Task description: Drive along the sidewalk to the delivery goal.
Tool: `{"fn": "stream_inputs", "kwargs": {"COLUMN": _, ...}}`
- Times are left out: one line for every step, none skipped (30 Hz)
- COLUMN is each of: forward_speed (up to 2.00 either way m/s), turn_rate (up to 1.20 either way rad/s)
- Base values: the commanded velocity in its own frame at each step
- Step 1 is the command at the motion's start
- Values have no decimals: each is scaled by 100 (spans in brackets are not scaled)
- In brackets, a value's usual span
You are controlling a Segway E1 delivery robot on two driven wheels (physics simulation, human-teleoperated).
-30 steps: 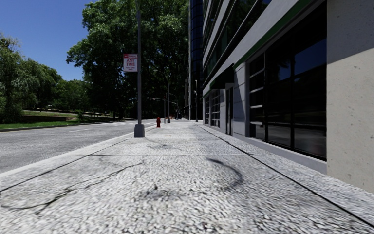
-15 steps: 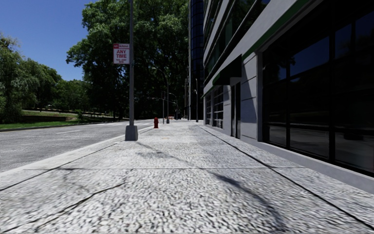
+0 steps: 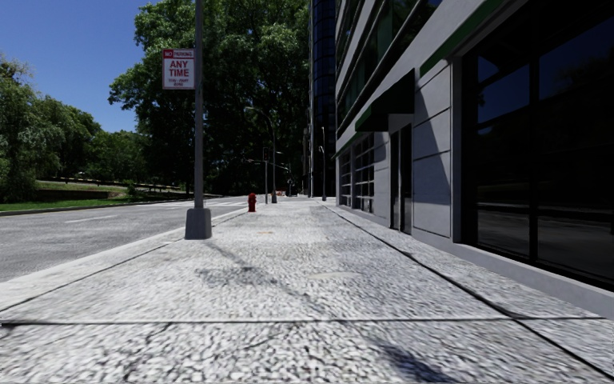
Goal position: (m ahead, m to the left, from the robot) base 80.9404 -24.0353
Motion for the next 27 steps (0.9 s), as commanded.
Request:
{"fn": "stream_inputs", "kwargs": {"forward_speed": 200, "turn_rate": 0}}
{"fn": "stream_inputs", "kwargs": {"forward_speed": 200, "turn_rate": 0}}
{"fn": "stream_inputs", "kwargs": {"forward_speed": 200, "turn_rate": 0}}
{"fn": "stream_inputs", "kwargs": {"forward_speed": 200, "turn_rate": 0}}
{"fn": "stream_inputs", "kwargs": {"forward_speed": 200, "turn_rate": 0}}
{"fn": "stream_inputs", "kwargs": {"forward_speed": 200, "turn_rate": 0}}
{"fn": "stream_inputs", "kwargs": {"forward_speed": 200, "turn_rate": 0}}
{"fn": "stream_inputs", "kwargs": {"forward_speed": 200, "turn_rate": 0}}
{"fn": "stream_inputs", "kwargs": {"forward_speed": 200, "turn_rate": 0}}
{"fn": "stream_inputs", "kwargs": {"forward_speed": 200, "turn_rate": 0}}
{"fn": "stream_inputs", "kwargs": {"forward_speed": 200, "turn_rate": 0}}
{"fn": "stream_inputs", "kwargs": {"forward_speed": 200, "turn_rate": 0}}
{"fn": "stream_inputs", "kwargs": {"forward_speed": 200, "turn_rate": 0}}
{"fn": "stream_inputs", "kwargs": {"forward_speed": 200, "turn_rate": 0}}
{"fn": "stream_inputs", "kwargs": {"forward_speed": 200, "turn_rate": 0}}
{"fn": "stream_inputs", "kwargs": {"forward_speed": 200, "turn_rate": 0}}
{"fn": "stream_inputs", "kwargs": {"forward_speed": 200, "turn_rate": 0}}
{"fn": "stream_inputs", "kwargs": {"forward_speed": 200, "turn_rate": 0}}
{"fn": "stream_inputs", "kwargs": {"forward_speed": 200, "turn_rate": 0}}
{"fn": "stream_inputs", "kwargs": {"forward_speed": 200, "turn_rate": 0}}
{"fn": "stream_inputs", "kwargs": {"forward_speed": 200, "turn_rate": 0}}
{"fn": "stream_inputs", "kwargs": {"forward_speed": 200, "turn_rate": 0}}
{"fn": "stream_inputs", "kwargs": {"forward_speed": 200, "turn_rate": 0}}
{"fn": "stream_inputs", "kwargs": {"forward_speed": 200, "turn_rate": 0}}
{"fn": "stream_inputs", "kwargs": {"forward_speed": 200, "turn_rate": 0}}
{"fn": "stream_inputs", "kwargs": {"forward_speed": 200, "turn_rate": 0}}
{"fn": "stream_inputs", "kwargs": {"forward_speed": 200, "turn_rate": 0}}
